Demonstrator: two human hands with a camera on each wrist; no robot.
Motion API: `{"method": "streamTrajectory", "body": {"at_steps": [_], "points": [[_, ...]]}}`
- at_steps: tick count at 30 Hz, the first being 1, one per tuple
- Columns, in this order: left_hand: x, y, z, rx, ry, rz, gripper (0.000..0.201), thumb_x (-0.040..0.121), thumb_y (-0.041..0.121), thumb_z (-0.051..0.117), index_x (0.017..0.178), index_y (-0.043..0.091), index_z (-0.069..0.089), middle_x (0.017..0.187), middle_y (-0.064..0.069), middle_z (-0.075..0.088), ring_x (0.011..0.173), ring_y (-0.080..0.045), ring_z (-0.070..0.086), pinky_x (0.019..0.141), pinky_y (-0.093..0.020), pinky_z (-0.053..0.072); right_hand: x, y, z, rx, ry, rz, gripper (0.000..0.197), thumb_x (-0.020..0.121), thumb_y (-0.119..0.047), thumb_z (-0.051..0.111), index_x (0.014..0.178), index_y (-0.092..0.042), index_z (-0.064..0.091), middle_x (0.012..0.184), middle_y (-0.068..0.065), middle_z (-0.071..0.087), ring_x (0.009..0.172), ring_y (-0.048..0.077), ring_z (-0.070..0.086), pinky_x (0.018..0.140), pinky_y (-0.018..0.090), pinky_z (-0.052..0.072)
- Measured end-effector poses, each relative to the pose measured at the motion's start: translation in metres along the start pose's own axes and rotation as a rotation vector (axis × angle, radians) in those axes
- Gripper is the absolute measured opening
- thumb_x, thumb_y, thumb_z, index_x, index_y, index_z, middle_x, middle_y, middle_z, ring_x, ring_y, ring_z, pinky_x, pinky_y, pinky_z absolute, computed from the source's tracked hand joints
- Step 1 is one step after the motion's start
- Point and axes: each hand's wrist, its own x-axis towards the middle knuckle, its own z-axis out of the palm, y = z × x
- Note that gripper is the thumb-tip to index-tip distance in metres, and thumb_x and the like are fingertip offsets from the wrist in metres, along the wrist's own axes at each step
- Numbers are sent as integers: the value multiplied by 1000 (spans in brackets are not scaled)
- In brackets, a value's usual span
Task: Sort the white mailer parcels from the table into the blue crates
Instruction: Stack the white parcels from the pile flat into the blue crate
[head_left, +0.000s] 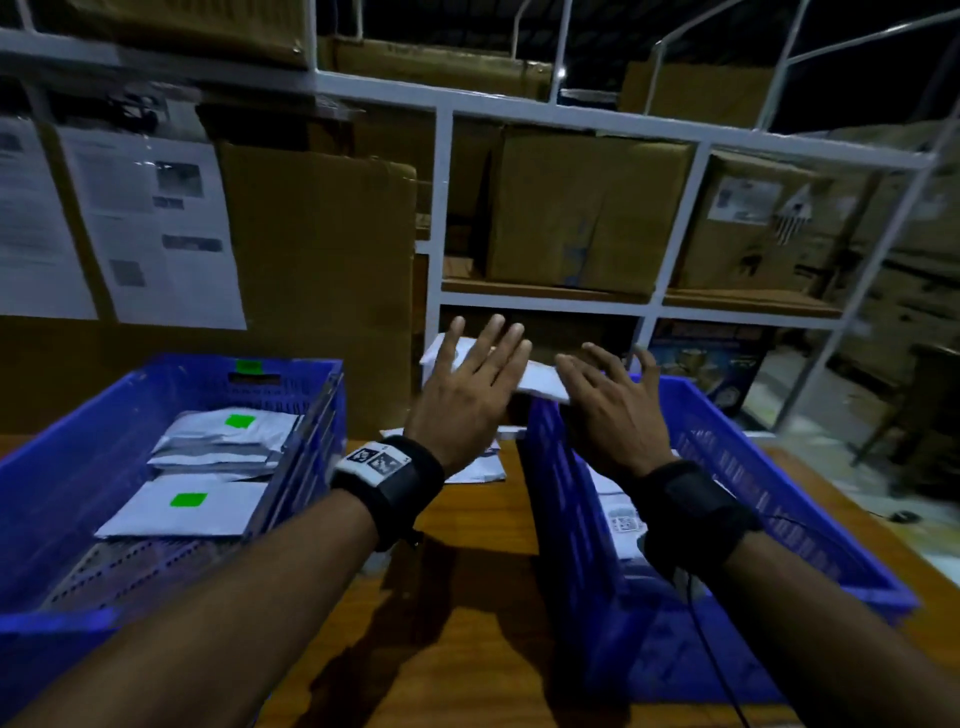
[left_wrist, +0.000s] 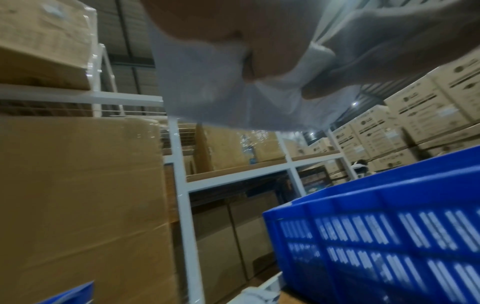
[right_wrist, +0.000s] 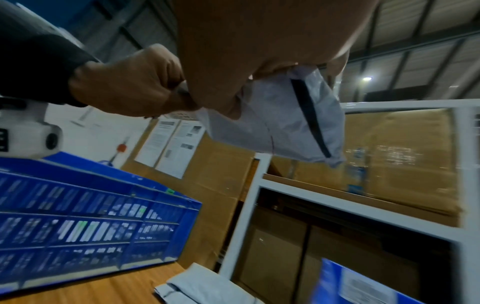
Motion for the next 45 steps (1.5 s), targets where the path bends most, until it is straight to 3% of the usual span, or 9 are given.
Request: {"method": "streamTrajectory", "body": {"at_steps": [7,12,16,23,28,31,33,38,45], "points": [[12,46,2,-150,78,111,50,100,31,44,140,3,52,146,-17,50,142,-32,39,119,-58,22,-20,52,-5,-26,27,325,45,81,-27,57,120,-7,57,103,13,72,115,30,61,104,61,31],[50,83,-5,-435,-307,-242,83,95,63,6,135,9,55,142,-13,55,140,-29,39,120,-49,16,-37,59,-1,-101,17,335,45,84,-25,48,124,-4,54,110,11,69,120,29,56,104,61,29],[89,110,-2,-775,-395,-520,67,97,69,26,100,15,66,105,-16,69,103,-35,62,94,-44,45,-46,63,5,-73,35,260,52,83,-24,38,128,-4,55,124,11,64,127,33,52,105,62,27],[136,144,29,-846,-347,-668,39,101,32,45,115,2,66,117,-22,67,108,-39,62,87,-43,52,-56,102,10,184,-129,133,73,88,-50,11,148,-18,35,157,2,33,148,27,20,112,58,23],[170,154,32,-660,-606,-619,33,104,18,39,121,0,60,130,-22,56,130,-37,45,116,-49,22,-56,165,20,158,-108,-12,67,91,-26,46,153,-18,22,165,9,3,151,29,-4,115,61,15],[181,151,34,-749,-724,-663,28,100,12,43,112,-2,64,116,-22,65,116,-35,58,109,-44,36,-53,197,34,49,-114,-131,90,80,-11,55,156,-22,8,161,9,-23,147,34,-25,114,67,3],[185,151,32,-852,-796,-704,26,96,8,48,108,-5,67,112,-24,68,108,-37,65,91,-42,51,-51,214,45,-11,-64,-213,100,75,-7,59,157,-25,6,161,11,-24,146,36,-25,111,71,2],[188,154,23,-1096,-849,-837,31,90,3,56,111,-18,62,118,-31,65,100,-35,64,100,-55,48,-46,234,60,-84,29,-273,114,71,-19,79,157,-26,5,163,12,-14,149,39,-13,107,74,8],[192,162,38,-1387,-933,-925,20,101,-3,43,100,-6,63,105,-23,68,95,-34,65,89,-43,56,-43,236,70,-89,54,-306,87,82,-17,64,156,-16,18,164,16,0,150,38,-5,108,74,7]]}}
